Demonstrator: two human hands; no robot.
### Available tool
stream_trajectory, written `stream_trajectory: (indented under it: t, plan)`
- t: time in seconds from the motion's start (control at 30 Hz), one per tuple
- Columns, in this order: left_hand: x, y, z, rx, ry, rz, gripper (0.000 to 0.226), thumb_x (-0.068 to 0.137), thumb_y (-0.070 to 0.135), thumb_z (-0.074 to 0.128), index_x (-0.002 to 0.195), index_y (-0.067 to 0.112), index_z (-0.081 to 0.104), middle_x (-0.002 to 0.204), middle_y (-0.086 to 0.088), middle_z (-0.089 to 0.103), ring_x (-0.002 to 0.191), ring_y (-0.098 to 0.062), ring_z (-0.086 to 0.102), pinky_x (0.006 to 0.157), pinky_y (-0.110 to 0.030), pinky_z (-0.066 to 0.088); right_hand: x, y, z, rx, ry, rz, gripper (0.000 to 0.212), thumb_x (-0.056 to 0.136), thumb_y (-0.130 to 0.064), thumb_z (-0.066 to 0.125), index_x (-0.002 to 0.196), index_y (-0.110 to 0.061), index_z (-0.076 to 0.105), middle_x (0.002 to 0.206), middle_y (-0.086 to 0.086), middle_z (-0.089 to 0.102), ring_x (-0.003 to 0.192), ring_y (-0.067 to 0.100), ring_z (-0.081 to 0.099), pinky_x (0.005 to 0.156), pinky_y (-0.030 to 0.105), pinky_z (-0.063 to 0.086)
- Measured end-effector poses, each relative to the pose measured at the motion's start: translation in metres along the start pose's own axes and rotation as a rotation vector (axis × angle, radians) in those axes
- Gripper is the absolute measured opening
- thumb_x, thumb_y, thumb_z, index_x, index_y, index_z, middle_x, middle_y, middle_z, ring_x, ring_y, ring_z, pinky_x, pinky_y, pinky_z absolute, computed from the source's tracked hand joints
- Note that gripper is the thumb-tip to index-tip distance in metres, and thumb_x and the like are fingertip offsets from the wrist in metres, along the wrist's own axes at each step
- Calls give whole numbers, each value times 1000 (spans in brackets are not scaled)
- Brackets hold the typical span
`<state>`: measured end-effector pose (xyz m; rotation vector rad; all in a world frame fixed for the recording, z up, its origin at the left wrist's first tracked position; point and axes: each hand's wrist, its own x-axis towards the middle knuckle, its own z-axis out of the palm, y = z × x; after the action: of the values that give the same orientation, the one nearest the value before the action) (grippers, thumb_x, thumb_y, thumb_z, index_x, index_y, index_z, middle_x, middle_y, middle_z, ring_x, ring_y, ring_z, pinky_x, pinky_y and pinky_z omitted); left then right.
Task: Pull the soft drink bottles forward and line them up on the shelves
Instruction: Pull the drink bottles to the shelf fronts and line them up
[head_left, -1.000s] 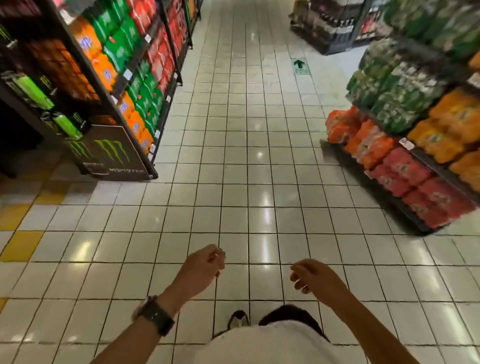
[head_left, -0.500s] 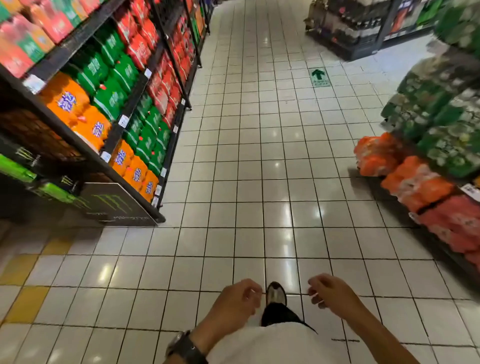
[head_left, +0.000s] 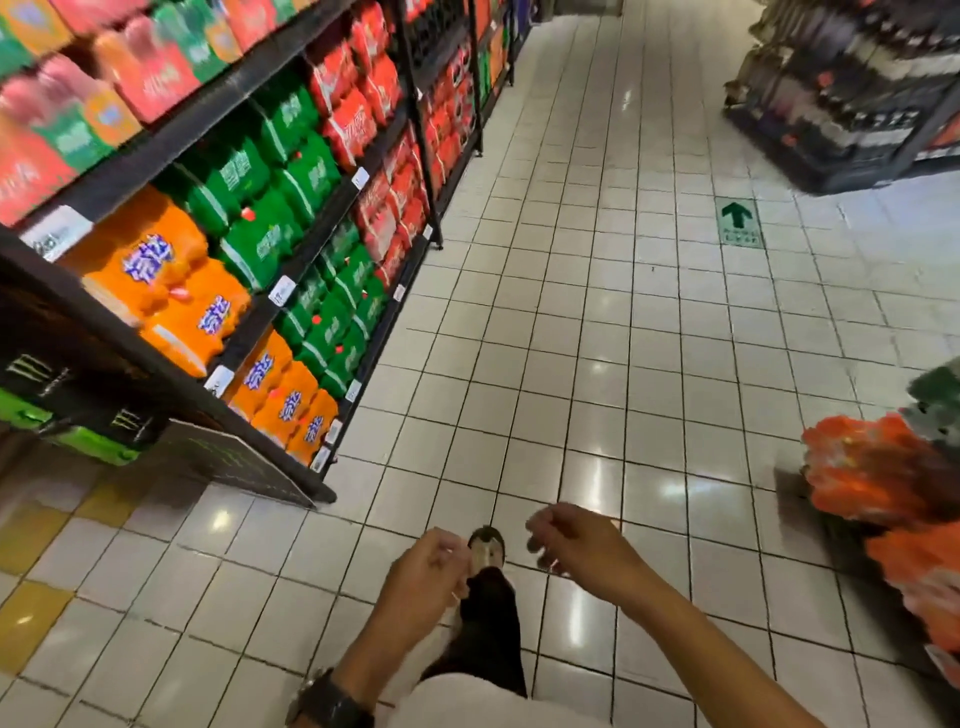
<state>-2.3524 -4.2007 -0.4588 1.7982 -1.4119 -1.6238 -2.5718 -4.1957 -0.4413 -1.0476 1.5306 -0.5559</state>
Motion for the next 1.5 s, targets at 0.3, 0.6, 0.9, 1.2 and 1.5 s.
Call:
stream_trajectory:
  t: [0.3, 0.6, 0.9, 1.2, 1.5]
  plan:
    - [194, 130, -48, 27, -98, 76, 8, 93, 25, 56, 89, 25, 64, 77, 1, 67, 67, -11, 66, 61, -27, 50, 141, -51, -117, -27, 122, 164, 18, 94, -26, 53, 92, -15, 67, 83, 2, 72, 69, 17, 68, 64, 27, 52]
    - [373, 253, -52, 114, -169, 117, 15, 86, 26, 59, 83, 39, 64, 81, 0, 67, 64, -9, 64, 58, -19, 46, 282, -82, -210, 57, 238, 243, 20, 93, -26, 55, 83, -13, 68, 78, 4, 72, 71, 23, 68, 67, 36, 52]
    - [528, 342, -7, 78, -136, -104, 14, 90, 13, 56, 89, 23, 65, 85, 0, 68, 65, -11, 62, 55, -18, 46, 493, -128, -344, 92, 97, 280, 20, 93, -20, 54, 90, -4, 65, 78, 9, 72, 62, 19, 65, 60, 28, 49]
    - [702, 520, -36, -126, 41, 2, 17, 91, 9, 55, 100, 18, 66, 91, -3, 72, 67, -15, 66, 59, -24, 49, 698, -315, -482, -56, 12, -35, 16, 92, -27, 54, 88, -18, 66, 79, 0, 72, 65, 12, 67, 62, 24, 51]
    - [886, 594, -10, -229, 52, -125, 13, 89, 4, 59, 101, 8, 64, 89, -11, 70, 59, -21, 63, 50, -26, 46, 823, -371, -551, -121, -135, -47, 15, 93, -26, 52, 87, -23, 66, 80, -4, 72, 67, 6, 66, 61, 15, 48]
